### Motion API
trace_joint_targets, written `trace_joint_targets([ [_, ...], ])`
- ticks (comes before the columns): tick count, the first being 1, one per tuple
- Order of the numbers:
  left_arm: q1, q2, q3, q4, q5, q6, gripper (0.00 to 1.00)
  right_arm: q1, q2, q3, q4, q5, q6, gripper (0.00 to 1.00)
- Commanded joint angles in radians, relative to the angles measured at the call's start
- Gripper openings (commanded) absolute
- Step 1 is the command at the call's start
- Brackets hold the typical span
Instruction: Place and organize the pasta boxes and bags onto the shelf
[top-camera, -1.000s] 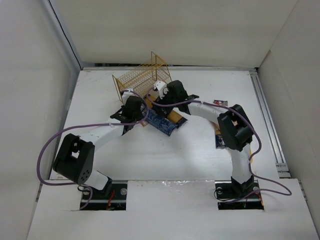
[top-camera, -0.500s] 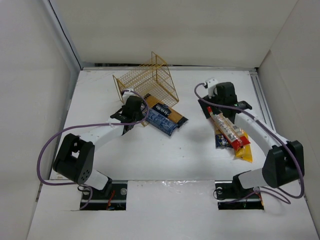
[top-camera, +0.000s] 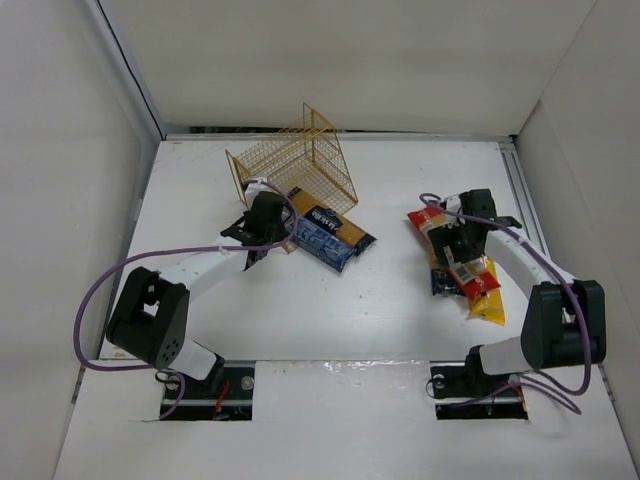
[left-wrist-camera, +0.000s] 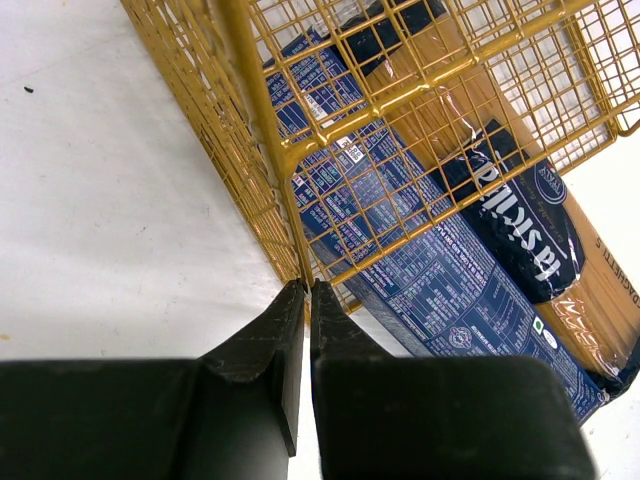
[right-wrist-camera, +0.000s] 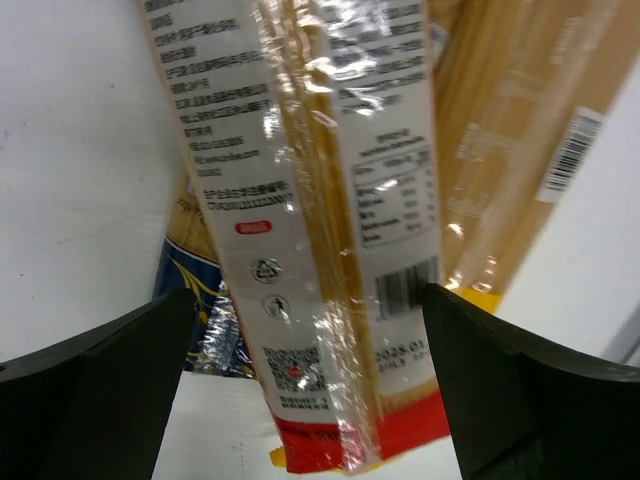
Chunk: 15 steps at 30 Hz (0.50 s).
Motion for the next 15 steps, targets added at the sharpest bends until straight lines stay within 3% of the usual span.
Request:
trace_joint_targets([
  [1, -0.011, -0.024, 0.028, -0.017, 0.012, 0.004, 0.0, -0.008, 0.043, -0.013, 0.045, -0.099, -0.023, 1.0],
  [4, -0.011, -0.014, 0.037, -0.017, 0.012, 0.013, 0.0, -0.008, 0.069, -0.022, 0.054, -0.099, -0.023, 1.0],
  [6, -0.011, -0.004, 0.047, -0.017, 0.012, 0.013, 0.0, -0.008, 0.08, -0.022, 0.064, -0.099, -0.033, 0.88],
  [8, -0.011, 0.005, 0.056, -0.017, 0.012, 0.023, 0.0, -0.008, 0.066, -0.022, 0.064, -0.113, -0.033, 0.62],
  [9, -0.011, 0.005, 0.056, -0.017, 0.002, 0.023, 0.0, -0.008, 0.034, -0.022, 0.064, -0.113, -0.042, 0.36],
  [11, -0.011, 0.005, 0.056, -0.017, 0.002, 0.032, 0.0, -0.008, -0.01, -0.022, 0.064, -0.113, -0.051, 0.18],
  [12, -0.011, 0.005, 0.056, -0.017, -0.007, 0.032, 0.0, -0.008, -0.036, -0.022, 0.064, -0.113, -0.051, 0.04],
  [15, -0.011, 0.005, 0.056, -0.017, -0.007, 0.042, 0.0, 0.035, -0.151, -0.004, 0.073, -0.113, -0.077, 0.0],
])
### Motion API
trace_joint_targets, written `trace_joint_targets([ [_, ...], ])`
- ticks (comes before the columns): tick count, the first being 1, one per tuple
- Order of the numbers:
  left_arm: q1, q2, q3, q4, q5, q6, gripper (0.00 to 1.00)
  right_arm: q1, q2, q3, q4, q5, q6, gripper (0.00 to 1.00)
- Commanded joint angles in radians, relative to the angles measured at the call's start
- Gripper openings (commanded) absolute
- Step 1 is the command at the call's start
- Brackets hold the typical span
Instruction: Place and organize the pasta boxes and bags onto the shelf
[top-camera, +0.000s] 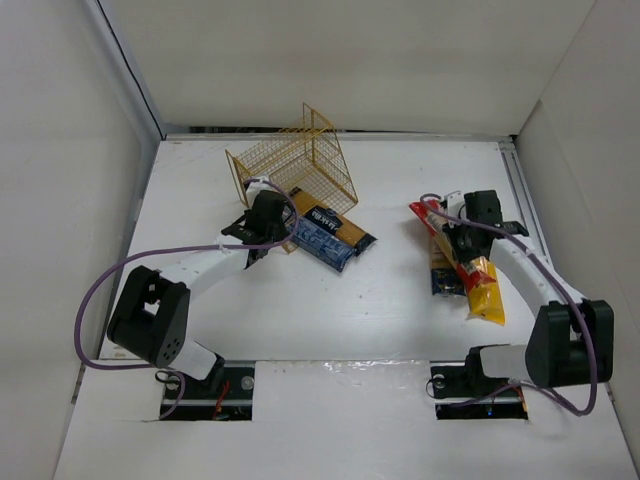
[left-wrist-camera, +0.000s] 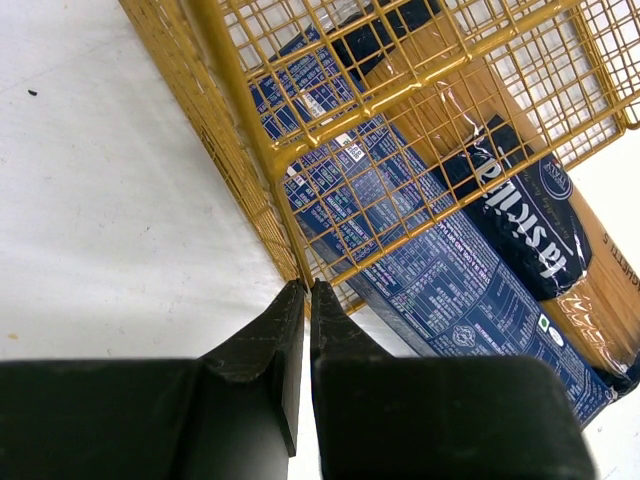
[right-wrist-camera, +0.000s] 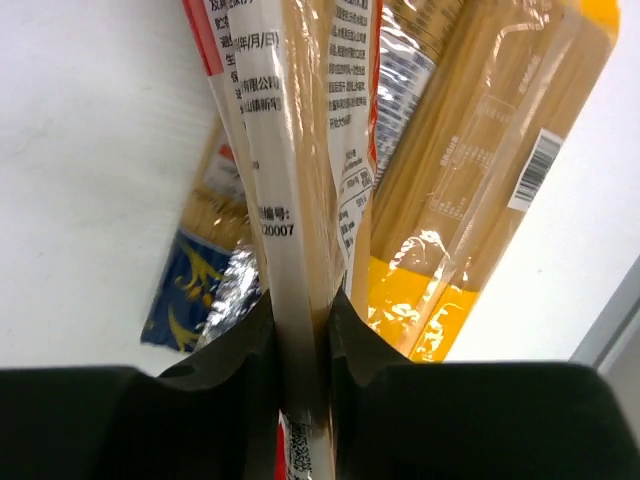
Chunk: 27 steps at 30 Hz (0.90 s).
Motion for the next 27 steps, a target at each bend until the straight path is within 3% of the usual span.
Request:
trace_joint_targets([
  [1, -0.009, -0.002, 0.039, 0.005, -0.003, 0.027, 0.0, 0.074, -0.125, 0.019, 0.056, -0.052, -0.033, 0.0],
  [5, -0.009, -0.002, 0.039, 0.016, -0.003, 0.036, 0.0, 0.161, -0.171, 0.063, 0.096, -0.065, -0.057, 0.0],
  [10, -0.009, -0.002, 0.039, 0.016, -0.003, 0.045, 0.0, 0.281, -0.041, 0.139, 0.13, -0.053, -0.068, 0.0],
  [15, -0.009, -0.002, 0.039, 0.016, 0.007, 0.054, 0.0, 0.398, 0.066, 0.186, 0.269, -0.006, -0.043, 0.0],
  [22, -0.009, -0.002, 0.039, 0.025, 0.026, 0.063, 0.0, 0.453, 0.095, 0.136, 0.613, 0.003, 0.013, 0.0],
  [27, -0.009, -0.002, 0.039, 0.025, 0.026, 0.073, 0.0, 0.473, 0.181, 0.159, 0.645, -0.017, -0.008, 0.0],
])
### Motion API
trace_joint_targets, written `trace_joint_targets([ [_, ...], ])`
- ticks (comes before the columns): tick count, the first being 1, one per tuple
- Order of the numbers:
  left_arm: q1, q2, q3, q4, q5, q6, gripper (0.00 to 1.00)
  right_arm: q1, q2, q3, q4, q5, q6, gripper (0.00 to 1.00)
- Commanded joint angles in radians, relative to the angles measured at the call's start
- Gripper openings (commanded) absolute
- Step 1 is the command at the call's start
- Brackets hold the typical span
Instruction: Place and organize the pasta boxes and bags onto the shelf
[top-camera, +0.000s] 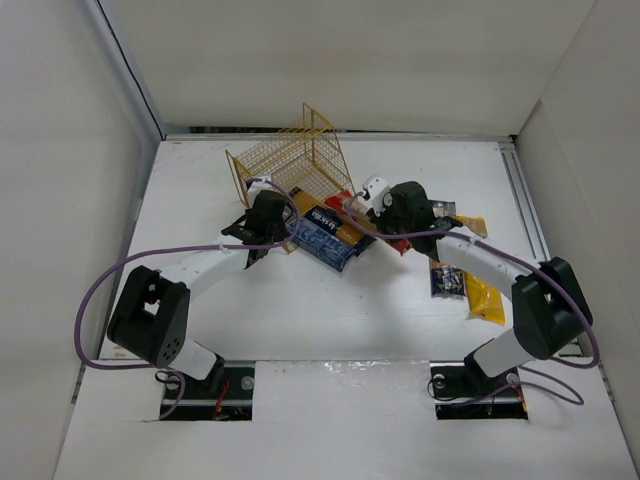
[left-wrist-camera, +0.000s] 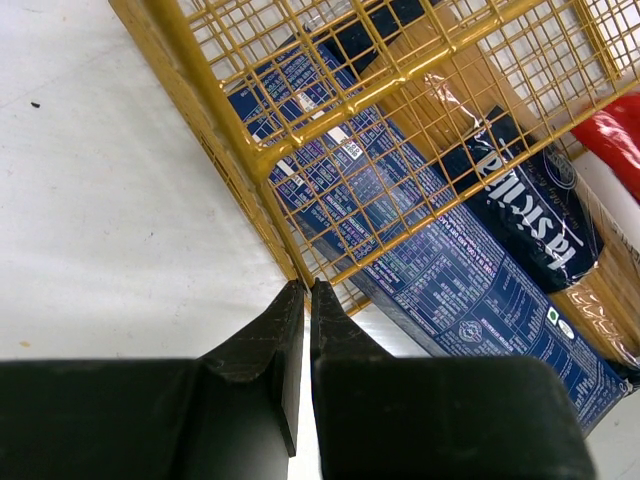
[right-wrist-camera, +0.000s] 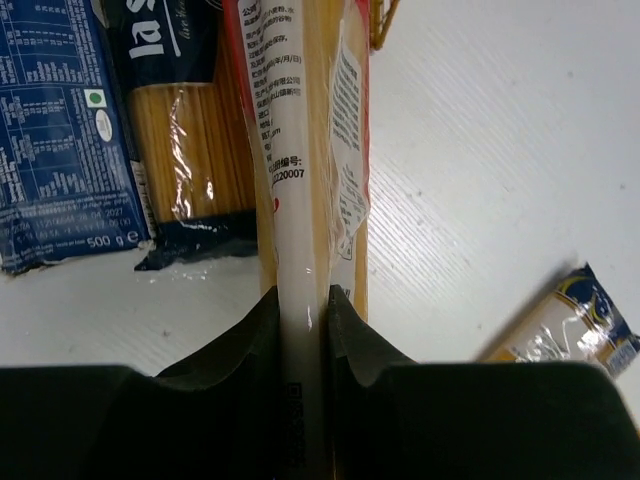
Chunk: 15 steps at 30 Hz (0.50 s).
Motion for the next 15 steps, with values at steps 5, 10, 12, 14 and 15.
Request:
trace_joint_targets([
  [5, -0.007, -0.003, 0.029, 0.034, 0.039, 0.036, 0.0, 0.016, 0.111, 0.097, 0.219, -0.029, -0.011, 0.0],
  [10, -0.007, 0.006, 0.029, 0.053, 0.064, 0.045, 0.0, 0.016, 0.221, 0.163, 0.293, -0.087, -0.021, 0.0],
  [12, -0.007, 0.016, 0.029, 0.054, 0.064, 0.045, 0.0, 0.016, 0.255, 0.185, 0.317, -0.133, -0.03, 0.0],
  [14, -0.007, 0.016, 0.029, 0.054, 0.064, 0.056, 0.0, 0.016, 0.304, 0.226, 0.337, -0.147, -0.054, 0.0],
  [15, -0.007, 0.016, 0.029, 0.054, 0.064, 0.056, 0.0, 0.016, 0.319, 0.241, 0.349, -0.176, -0.054, 0.0],
])
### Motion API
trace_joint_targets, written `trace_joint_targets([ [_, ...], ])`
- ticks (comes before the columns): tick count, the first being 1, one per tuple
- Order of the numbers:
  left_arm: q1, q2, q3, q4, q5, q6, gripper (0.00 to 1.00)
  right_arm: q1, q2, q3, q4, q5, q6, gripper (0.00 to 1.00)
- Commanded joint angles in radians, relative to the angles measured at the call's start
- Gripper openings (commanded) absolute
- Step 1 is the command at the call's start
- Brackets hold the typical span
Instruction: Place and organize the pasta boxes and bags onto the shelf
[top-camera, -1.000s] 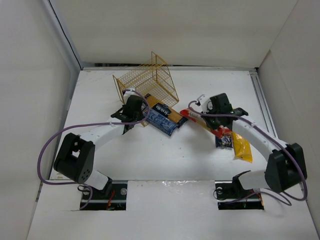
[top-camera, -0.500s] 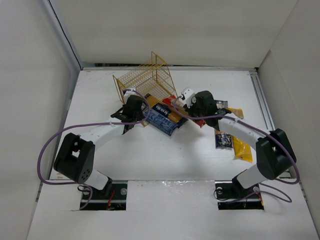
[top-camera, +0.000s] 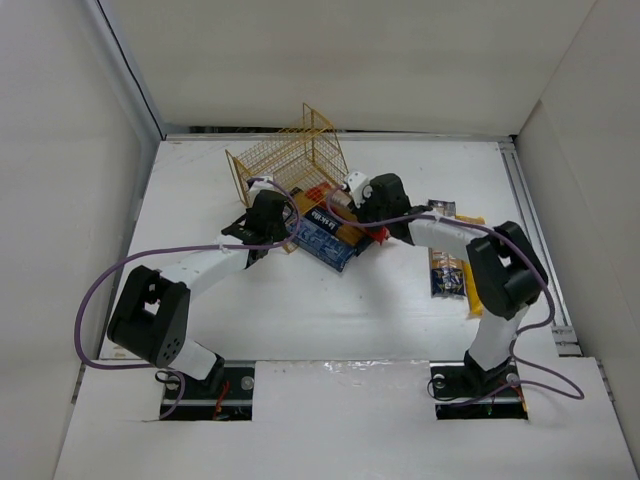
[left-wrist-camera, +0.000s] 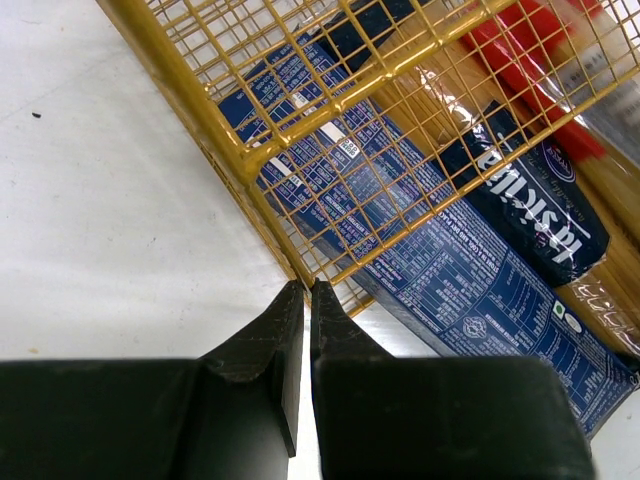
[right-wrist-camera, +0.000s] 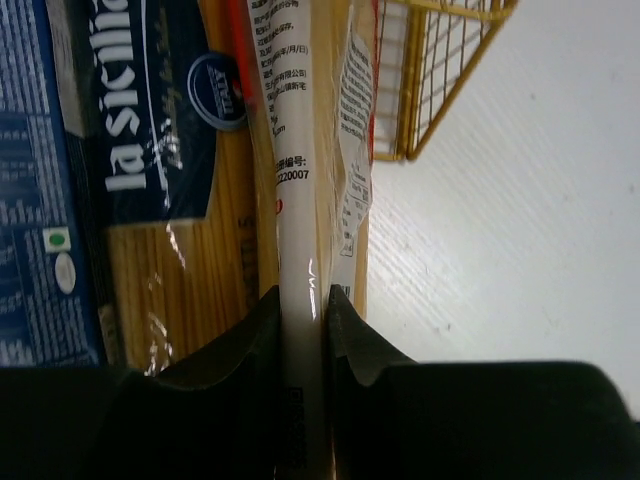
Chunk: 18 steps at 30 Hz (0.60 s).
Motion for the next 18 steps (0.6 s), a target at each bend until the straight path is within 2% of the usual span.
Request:
trace_joint_targets([
  [1, -0.008, 0.013, 0.029, 0.048, 0.062, 0.021, 0.0, 0.01, 0.042, 0.112, 0.182, -0.113, -0.045, 0.0],
  [3, -0.008, 0.022, 0.029, 0.048, 0.062, 0.032, 0.0, 0.01, 0.071, 0.153, 0.192, -0.131, -0.045, 0.01],
  [6, -0.008, 0.023, 0.038, 0.048, 0.071, 0.032, 0.0, 0.01, 0.108, 0.187, 0.192, -0.156, -0.045, 0.5],
  [7, -0.008, 0.023, 0.038, 0.048, 0.071, 0.032, 0.0, 0.01, 0.119, 0.198, 0.192, -0.156, -0.045, 0.84],
  [8, -0.008, 0.023, 0.038, 0.048, 0.071, 0.032, 0.0, 0.01, 0.119, 0.198, 0.192, -0.156, -0.045, 0.98],
  [11, -0.008, 0.023, 0.038, 0.048, 0.071, 0.032, 0.0, -0.025, 0.067, 0.138, 0.192, -0.165, -0.007, 1.0],
  [15, -0.008, 0.023, 0.029, 0.057, 0.081, 0.032, 0.0, -0.098, -0.166, -0.053, 0.151, -0.049, 0.085, 1.0],
  [18, -0.008, 0.012, 0.029, 0.066, 0.09, 0.032, 0.0, -0.186, -0.254, -0.144, -0.068, 0.041, 0.16, 1.0],
])
